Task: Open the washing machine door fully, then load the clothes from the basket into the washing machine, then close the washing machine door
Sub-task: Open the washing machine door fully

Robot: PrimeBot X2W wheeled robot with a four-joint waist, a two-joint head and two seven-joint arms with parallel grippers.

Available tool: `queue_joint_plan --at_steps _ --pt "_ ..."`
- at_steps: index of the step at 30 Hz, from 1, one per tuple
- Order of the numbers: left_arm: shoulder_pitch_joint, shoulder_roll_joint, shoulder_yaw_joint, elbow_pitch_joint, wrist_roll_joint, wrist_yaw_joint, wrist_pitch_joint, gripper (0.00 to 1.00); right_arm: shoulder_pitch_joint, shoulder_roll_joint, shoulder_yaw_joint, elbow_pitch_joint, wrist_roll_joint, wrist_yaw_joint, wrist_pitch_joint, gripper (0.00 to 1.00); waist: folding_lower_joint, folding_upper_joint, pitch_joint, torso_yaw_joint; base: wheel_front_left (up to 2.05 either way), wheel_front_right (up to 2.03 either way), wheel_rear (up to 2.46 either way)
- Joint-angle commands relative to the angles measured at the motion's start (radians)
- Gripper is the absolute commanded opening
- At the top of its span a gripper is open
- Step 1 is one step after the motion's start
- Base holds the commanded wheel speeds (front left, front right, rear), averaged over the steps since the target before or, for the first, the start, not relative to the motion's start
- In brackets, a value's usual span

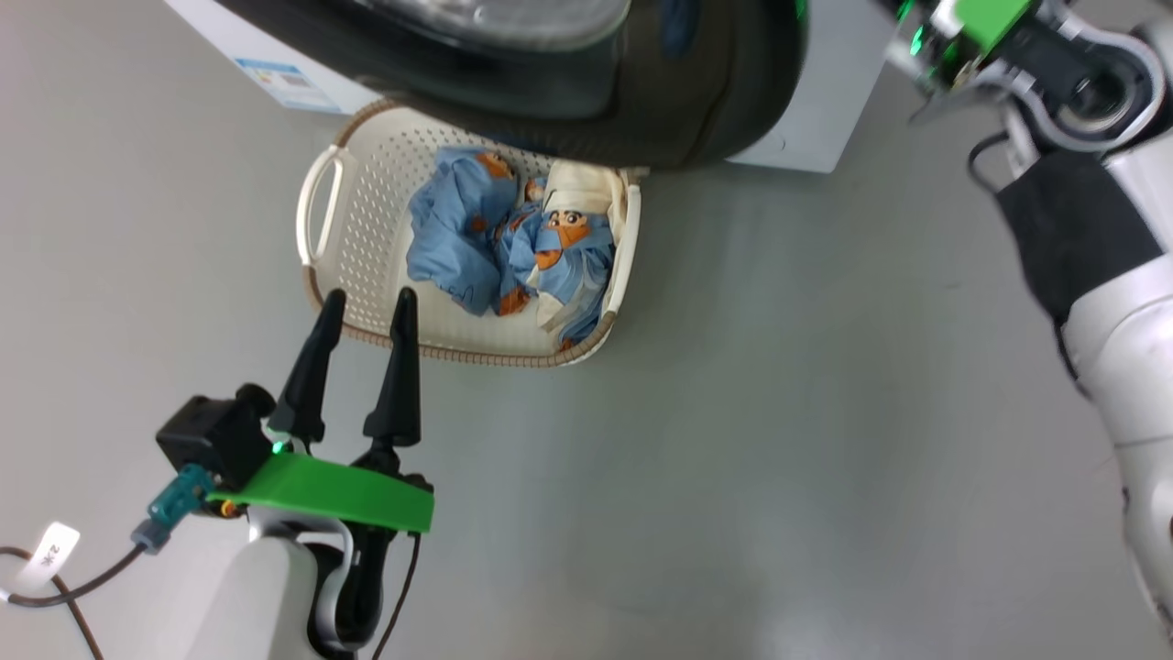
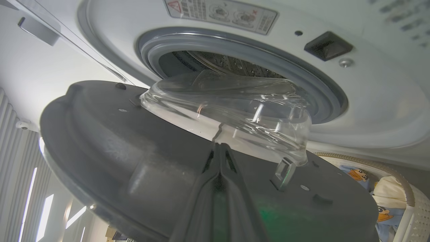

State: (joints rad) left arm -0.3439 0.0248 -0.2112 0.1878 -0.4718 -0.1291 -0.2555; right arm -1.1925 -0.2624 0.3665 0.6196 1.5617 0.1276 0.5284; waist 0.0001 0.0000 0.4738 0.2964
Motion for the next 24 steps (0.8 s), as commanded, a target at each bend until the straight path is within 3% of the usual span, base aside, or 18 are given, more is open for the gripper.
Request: queue_joint_plan --at_steps 1,24 --pt "0.020 0.026 0.035 -0.016 0.005 -0.002 -0.006 1.00 0.028 0.046 0.020 -0.043 0.007 0.003 0.017 0.00 0.0000 0.0000 -0.017 -0.006 0.00 0.00 0.00" --pt "0.120 0.030 0.058 -0.010 0.039 -0.002 -0.006 1.00 0.301 0.127 0.144 -0.235 0.020 0.003 0.101 0.00 0.0000 0.0000 -0.165 -0.005 0.00 0.00 0.00"
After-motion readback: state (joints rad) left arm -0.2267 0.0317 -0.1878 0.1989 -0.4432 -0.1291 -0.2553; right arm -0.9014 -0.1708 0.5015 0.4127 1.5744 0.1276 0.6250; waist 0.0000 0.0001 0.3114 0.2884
